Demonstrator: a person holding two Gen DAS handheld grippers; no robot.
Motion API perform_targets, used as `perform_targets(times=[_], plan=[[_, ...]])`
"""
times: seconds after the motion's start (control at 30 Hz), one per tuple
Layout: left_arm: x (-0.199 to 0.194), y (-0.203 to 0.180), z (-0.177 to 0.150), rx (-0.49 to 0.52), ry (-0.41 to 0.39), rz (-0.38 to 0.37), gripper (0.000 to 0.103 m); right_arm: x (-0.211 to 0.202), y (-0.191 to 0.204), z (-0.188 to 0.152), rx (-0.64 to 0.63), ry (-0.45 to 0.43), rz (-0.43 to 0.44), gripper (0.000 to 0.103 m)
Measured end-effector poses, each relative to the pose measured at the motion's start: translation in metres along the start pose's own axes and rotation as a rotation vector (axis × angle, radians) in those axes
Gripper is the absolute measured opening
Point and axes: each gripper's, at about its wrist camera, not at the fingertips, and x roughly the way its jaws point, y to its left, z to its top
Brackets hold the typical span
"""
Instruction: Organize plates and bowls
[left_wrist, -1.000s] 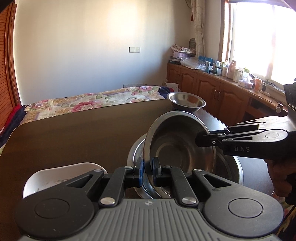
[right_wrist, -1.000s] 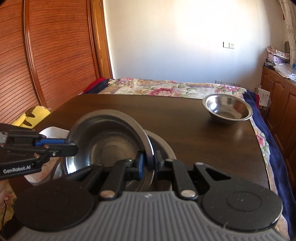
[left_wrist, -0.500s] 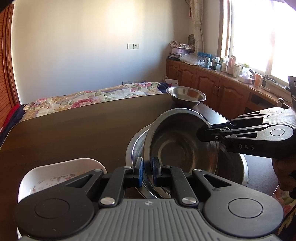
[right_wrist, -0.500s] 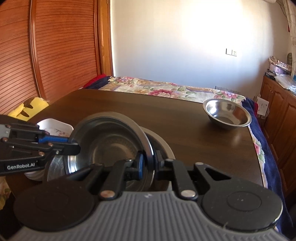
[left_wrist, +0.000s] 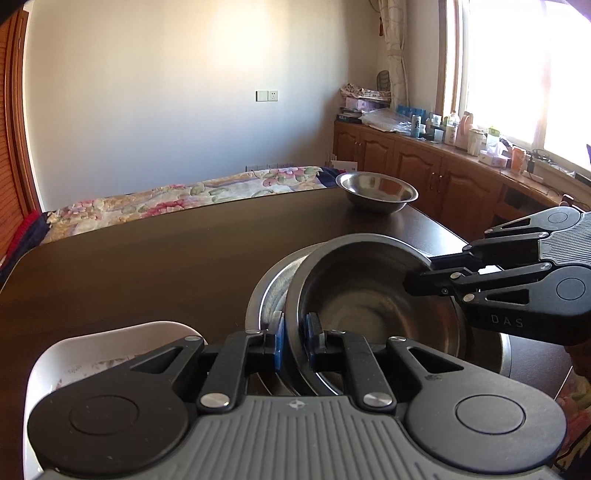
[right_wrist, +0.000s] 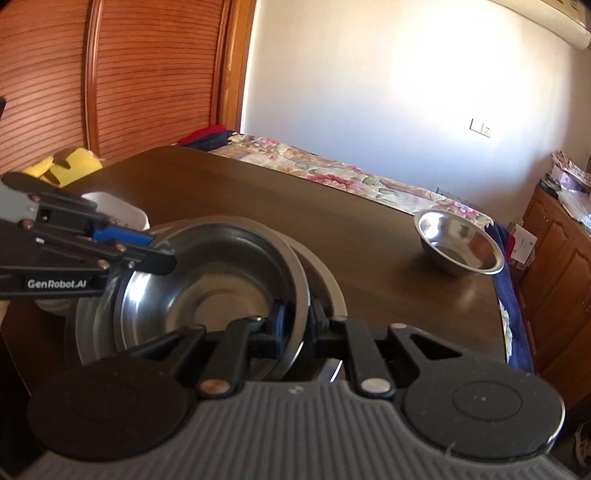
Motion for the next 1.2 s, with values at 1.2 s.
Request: perform_targets(times=[1.2], plan=[[-0.017,0.01,0.007,-0.058,-0.06,0.003,0.013,-0.001,-0.006,0.007,0.069,-0.089,0.024,0.017]])
